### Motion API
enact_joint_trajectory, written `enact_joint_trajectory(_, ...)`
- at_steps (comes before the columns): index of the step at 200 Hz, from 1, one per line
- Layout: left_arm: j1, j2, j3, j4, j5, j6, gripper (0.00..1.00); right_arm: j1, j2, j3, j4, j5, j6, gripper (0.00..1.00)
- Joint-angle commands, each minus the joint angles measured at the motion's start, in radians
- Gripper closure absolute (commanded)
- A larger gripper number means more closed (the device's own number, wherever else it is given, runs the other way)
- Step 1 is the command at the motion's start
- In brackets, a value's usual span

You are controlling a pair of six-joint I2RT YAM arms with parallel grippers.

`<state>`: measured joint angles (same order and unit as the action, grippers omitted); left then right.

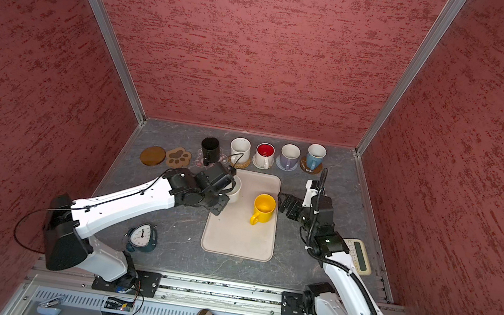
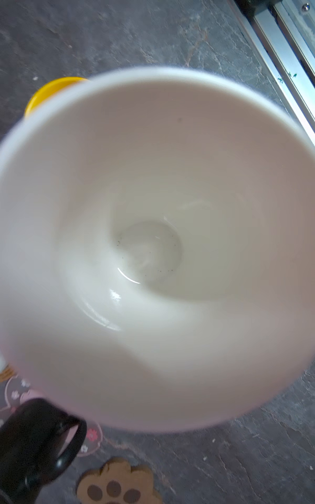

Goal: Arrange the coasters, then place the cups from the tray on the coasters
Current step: 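Lift the white mug off the tray with the left gripper, then carry the white mug to the paw-print coaster while the right gripper moves farther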

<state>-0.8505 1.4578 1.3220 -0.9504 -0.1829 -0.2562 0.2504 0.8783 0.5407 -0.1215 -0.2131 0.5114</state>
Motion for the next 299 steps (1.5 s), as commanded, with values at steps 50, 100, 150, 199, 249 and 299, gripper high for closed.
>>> enact_joint_trajectory(50, 0.229, -0.137, 0.013, -0.019, 0.02, -0.014, 1.0, -0.009, 0.062, 0.141, 0.048, -0.01, -0.015, 0.01)
enact_joint_trajectory(100, 0.383, -0.116, 0.022, -0.032, 0.0, -0.014, 1.0, 0.0, 0.149, 0.176, 0.193, -0.051, 0.039, 0.01)
enact_joint_trajectory(150, 0.57, -0.075, 0.008, 0.034, 0.045, -0.061, 1.0, 0.026, 0.285, 0.271, 0.246, -0.052, 0.036, 0.01)
enact_joint_trajectory(199, 0.638, 0.04, 0.079, 0.09, 0.038, -0.081, 1.0, 0.054, 0.433, 0.329, 0.336, -0.069, 0.045, 0.01)
enact_joint_trajectory(249, 0.678, 0.207, 0.192, 0.115, 0.029, -0.049, 1.0, 0.058, 0.584, 0.438, 0.351, -0.066, 0.046, 0.01)
enact_joint_trajectory(299, 0.736, 0.362, 0.279, 0.128, 0.027, -0.036, 1.0, 0.059, 0.739, 0.543, 0.392, -0.089, 0.058, 0.01)
